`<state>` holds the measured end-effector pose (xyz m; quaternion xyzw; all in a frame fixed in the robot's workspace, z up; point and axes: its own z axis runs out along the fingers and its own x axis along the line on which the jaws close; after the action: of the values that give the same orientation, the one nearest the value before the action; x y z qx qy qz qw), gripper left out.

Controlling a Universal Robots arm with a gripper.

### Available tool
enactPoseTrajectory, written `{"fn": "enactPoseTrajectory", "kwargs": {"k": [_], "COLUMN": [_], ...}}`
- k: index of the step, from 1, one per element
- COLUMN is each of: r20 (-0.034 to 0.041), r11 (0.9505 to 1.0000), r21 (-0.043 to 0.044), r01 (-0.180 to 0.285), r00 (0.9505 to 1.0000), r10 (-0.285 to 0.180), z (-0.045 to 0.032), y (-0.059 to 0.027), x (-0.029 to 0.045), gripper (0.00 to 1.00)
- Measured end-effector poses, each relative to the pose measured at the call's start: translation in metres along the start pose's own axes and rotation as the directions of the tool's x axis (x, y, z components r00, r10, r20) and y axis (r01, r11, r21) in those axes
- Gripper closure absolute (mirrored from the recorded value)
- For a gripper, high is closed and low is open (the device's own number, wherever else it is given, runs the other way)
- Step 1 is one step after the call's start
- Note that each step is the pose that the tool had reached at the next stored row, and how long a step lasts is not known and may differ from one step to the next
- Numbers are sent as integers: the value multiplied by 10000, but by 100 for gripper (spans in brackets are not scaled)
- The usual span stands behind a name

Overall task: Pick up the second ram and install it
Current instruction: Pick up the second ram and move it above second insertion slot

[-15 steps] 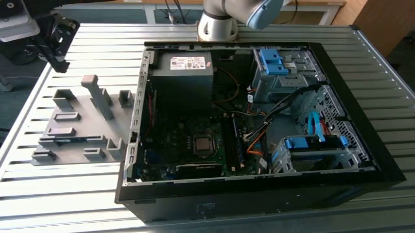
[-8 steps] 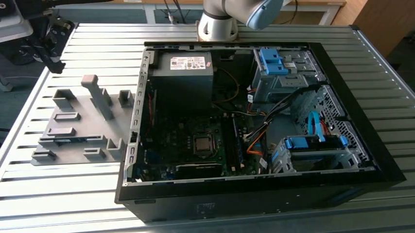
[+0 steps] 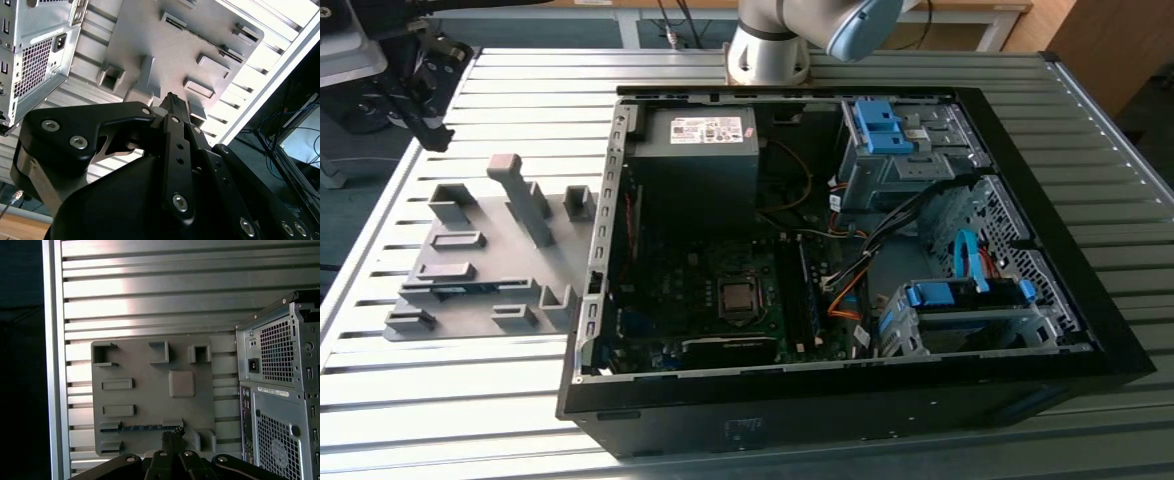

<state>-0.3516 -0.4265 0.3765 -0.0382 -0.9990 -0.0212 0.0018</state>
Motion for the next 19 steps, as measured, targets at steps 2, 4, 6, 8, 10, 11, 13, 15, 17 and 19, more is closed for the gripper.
{"fn": "enactPoseTrajectory", "kwargs": {"k": [2,4,6,8,10,11,13,15,17,19], "r20": [0,-1,-3,-10,-19,-23,-35,-48,-59,-72], "r11": [10000,10000,10000,9998,9991,9985,9965,9937,9901,9857], "r21": [0,1,1,2,2,3,3,4,3,3], "r01": [1,3,69,215,433,556,836,1119,1407,1685], "r00": [10000,10000,10000,9998,9991,9984,9965,9937,9900,9857], "r10": [-1,-3,-69,-215,-433,-556,-836,-1119,-1407,-1685], "z": [0,0,0,-1,0,0,0,0,1,0], "y": [0,0,0,0,-1,-1,-1,-1,-1,-1], "x": [0,0,1,1,1,1,1,1,1,1], "gripper": [89,89,89,89,89,89,89,89,89,89]}}
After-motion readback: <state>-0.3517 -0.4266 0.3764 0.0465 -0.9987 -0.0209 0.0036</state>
